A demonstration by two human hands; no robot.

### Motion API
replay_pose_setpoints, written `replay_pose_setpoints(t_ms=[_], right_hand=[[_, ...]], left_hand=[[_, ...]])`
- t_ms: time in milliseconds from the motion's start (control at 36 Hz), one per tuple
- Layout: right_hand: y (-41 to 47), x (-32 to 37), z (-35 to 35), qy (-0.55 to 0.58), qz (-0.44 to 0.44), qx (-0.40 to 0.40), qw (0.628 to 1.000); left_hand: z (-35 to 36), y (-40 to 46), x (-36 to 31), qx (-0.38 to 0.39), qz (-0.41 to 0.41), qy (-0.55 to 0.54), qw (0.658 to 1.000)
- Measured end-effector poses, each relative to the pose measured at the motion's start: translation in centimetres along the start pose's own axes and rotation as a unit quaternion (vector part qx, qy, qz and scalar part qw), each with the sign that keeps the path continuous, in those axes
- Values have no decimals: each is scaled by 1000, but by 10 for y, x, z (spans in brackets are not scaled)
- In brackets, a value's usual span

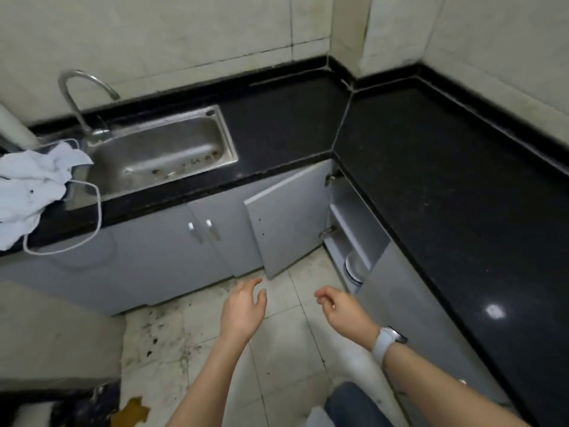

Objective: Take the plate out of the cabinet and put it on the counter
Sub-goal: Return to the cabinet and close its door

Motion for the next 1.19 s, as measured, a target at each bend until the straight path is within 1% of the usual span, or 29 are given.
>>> replay_pose_setpoints(t_ms=[250,306,417,500,639,778,833,917,972,1028,1111,1194], right_hand=[[170,72,7,-76,-67,8,995],[211,86,6,-97,-75,14,992],[276,107,7,-147,-82,50,984],[317,107,14,-216,-98,87,967],[346,94,27,-319,-93,129,934],[346,88,26,-301,-98,92,944],[341,83,23,-292,-99,80,948],[327,76,14,-292,-116,27,949],[311,68,10,-275,-122,-13,954],[295,60,6,-239,-101,-49,964],[271,37,5,-192,-22,-101,976],[245,18,3,-154,61,-150,975]], left_hand=[[-19,121,28,-16,-19,-6,1000],[-23,148,28,-9,-23,1,1000],[-29,194,26,19,-46,12,999],[-30,219,28,30,-42,16,999],[-30,235,38,51,-48,9,997],[-32,266,44,98,-38,30,994],[-32,282,39,116,-15,39,992],[-28,310,23,152,40,57,986],[-20,326,6,171,94,70,978],[-10,338,-13,195,160,86,964],[10,345,-45,234,277,138,922],[30,343,-82,271,387,203,858]])
Point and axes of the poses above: each hand's wrist, its own y-axis towards the middle knuckle, its own z-axis out of the palm, x = y × z, the point moved 4 cm from there along y, towards the middle knuckle, and after that the axes turned 12 degrees about y, right-handed, at the moved point
